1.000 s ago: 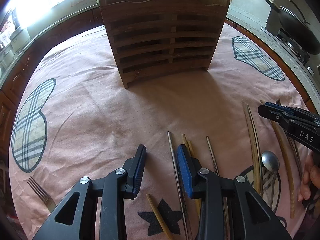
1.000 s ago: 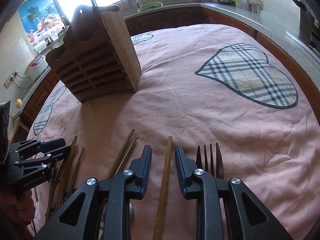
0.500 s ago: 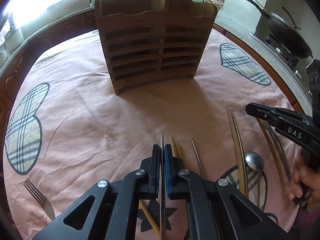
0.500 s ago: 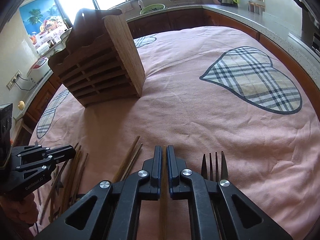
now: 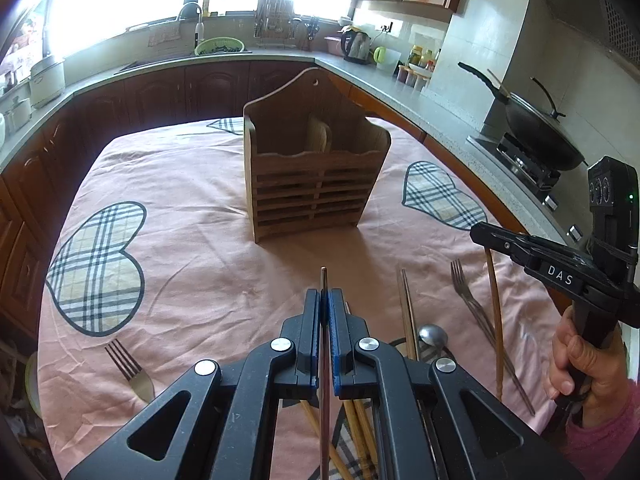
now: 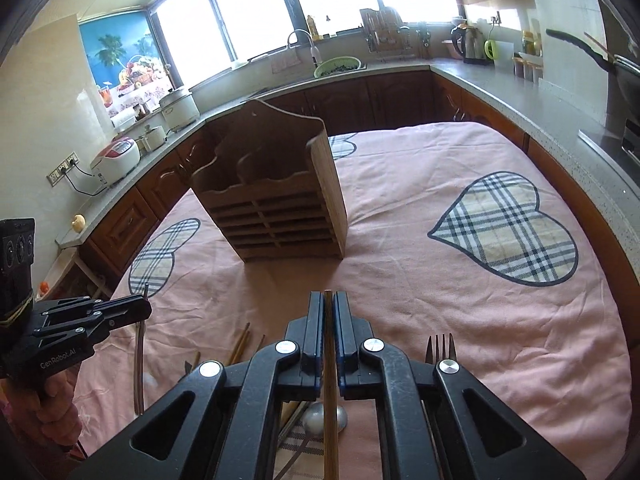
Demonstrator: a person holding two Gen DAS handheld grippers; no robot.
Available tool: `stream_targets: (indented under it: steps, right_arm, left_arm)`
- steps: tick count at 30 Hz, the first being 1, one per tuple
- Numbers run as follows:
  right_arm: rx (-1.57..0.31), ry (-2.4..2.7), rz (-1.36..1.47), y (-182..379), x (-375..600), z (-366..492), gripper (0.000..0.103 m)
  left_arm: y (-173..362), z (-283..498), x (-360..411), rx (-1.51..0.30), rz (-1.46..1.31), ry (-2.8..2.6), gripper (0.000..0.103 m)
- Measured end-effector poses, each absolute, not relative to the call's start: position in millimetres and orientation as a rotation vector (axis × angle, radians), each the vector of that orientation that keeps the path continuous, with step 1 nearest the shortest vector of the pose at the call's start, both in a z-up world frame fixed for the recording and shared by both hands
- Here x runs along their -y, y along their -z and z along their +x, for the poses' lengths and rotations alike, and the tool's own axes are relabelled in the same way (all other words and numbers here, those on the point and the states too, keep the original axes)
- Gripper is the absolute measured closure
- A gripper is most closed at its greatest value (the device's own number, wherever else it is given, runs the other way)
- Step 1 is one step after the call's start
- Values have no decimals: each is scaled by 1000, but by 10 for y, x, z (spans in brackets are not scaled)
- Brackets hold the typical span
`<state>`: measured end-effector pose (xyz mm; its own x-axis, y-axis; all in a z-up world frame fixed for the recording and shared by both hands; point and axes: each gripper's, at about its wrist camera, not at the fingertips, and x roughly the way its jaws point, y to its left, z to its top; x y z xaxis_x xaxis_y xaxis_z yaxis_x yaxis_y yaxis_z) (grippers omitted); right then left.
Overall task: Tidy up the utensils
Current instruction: 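Carry the left tool's chopstick into the wooden holder while the right tool inserts its chopstick too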
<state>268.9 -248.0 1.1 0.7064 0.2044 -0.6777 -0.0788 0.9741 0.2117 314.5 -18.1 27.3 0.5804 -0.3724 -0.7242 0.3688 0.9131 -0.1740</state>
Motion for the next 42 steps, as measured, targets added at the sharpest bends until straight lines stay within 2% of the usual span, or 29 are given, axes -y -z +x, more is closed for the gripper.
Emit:
stream_targets:
  steps: [21,30,42]
  right_arm:
    - [-566,-188,161,-788,2330,2489,98]
    - [-452,-186,180,-1092,2344,2604,98]
    - [-255,-152,191,-1672,2393,3033,98]
  left_arm:
    - [-943,2697,-309,-660,-92,397,100]
    - [-1156,2872,-394,-580,-146,363,100]
    - [-1506,3383,-415,-388,-238,299,100]
